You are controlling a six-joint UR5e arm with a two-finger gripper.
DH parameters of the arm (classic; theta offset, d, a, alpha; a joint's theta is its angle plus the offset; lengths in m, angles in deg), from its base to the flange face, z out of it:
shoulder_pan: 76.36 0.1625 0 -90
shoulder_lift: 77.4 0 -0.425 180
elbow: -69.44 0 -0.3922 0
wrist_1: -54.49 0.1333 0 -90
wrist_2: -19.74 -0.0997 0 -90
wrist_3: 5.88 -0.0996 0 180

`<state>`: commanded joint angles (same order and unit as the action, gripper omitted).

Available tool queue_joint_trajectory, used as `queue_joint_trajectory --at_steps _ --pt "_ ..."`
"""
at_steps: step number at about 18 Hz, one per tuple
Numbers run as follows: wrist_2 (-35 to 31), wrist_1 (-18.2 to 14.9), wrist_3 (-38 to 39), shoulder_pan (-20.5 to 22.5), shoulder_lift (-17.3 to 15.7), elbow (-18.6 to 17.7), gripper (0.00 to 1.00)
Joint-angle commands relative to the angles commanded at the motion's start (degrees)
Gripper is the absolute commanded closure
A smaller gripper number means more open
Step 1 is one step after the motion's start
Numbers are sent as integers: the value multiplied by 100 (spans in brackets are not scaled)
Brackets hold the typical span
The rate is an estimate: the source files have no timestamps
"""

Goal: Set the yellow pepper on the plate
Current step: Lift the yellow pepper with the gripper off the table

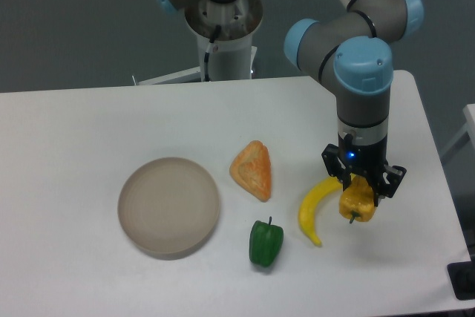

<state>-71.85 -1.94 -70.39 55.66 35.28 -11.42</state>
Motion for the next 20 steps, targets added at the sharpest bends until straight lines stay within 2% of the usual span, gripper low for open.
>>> queue_joint_trajectory --at_steps 12,15,18,20 --pt "18 -9 79 -97 35 9 63" --pt "70 -9 543 -202 -9 26 63" --pt "62 -79 1044 -290 -87 -131 63" --pt "70 -88 1781 -588 -333 -272 63"
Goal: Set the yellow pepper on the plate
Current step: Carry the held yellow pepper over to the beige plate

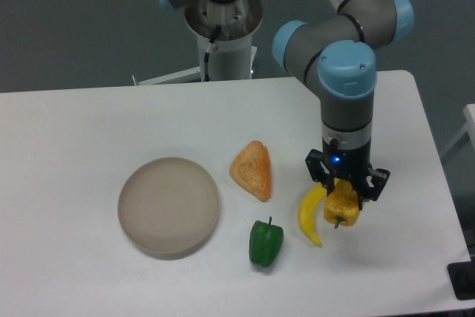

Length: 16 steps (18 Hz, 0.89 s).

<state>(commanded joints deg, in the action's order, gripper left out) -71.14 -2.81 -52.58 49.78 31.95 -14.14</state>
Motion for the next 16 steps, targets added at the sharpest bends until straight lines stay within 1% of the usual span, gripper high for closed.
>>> queue_joint_trajectory --at_steps 2,4,7,8,10,12,13,16 --pt "9 0 493 -176 -79 -167 63" --pt "131 0 950 -448 -229 -281 63" --pt "334 9 1785 -817 -299 -431 63" --pt "351 9 1909 -958 -308 -449 63" --pt "439 9 2120 -1213 -352 -658 62" --pt "536 9 2506 -1441 -431 -686 62" --pt "554 17 2673 -1573 -431 -764 62" --pt "571 70 2692 -1758 -396 -1116 61"
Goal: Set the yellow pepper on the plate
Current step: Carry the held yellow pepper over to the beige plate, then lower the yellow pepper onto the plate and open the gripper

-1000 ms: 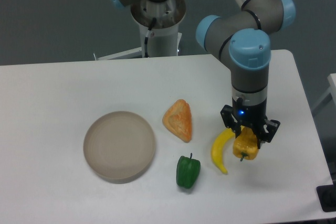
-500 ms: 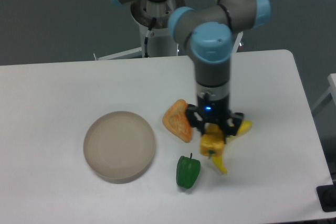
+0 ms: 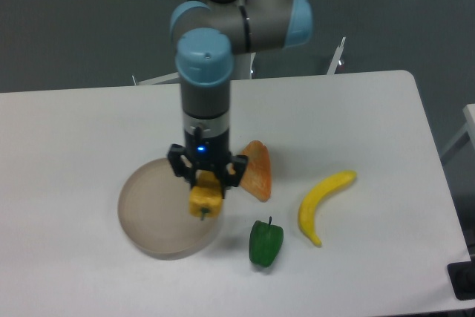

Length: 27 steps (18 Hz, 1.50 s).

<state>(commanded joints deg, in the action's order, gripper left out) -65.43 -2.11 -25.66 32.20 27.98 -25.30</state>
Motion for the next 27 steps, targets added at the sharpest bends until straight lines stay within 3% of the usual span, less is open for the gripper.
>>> queue_joint_trajectory --at_steps 3,6,12,27 --pt "0 26 -9 -132 35 -299 61" --pt "-9 70 0 -229 176 -318 61" --pt "-79 553 0 -326 562 -318 59" --pt "-422 633 -44 -405 756 -318 61"
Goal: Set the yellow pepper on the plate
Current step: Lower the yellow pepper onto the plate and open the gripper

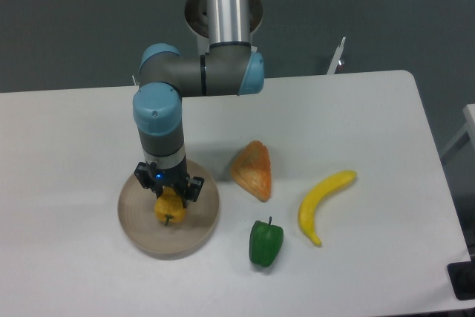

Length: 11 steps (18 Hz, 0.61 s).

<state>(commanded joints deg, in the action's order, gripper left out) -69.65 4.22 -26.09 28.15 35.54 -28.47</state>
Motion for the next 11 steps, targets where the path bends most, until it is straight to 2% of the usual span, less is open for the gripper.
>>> queue_joint_trajectory --at_steps 5,7,9,10,11 --pt "-9 0 0 -9 35 0 61" --pt "0 0 0 -9 27 9 57" --pt "0 0 0 -9 27 0 41" --pt "0 0 0 -9 18 17 25" --pt "9 -9 -9 0 -8 35 15"
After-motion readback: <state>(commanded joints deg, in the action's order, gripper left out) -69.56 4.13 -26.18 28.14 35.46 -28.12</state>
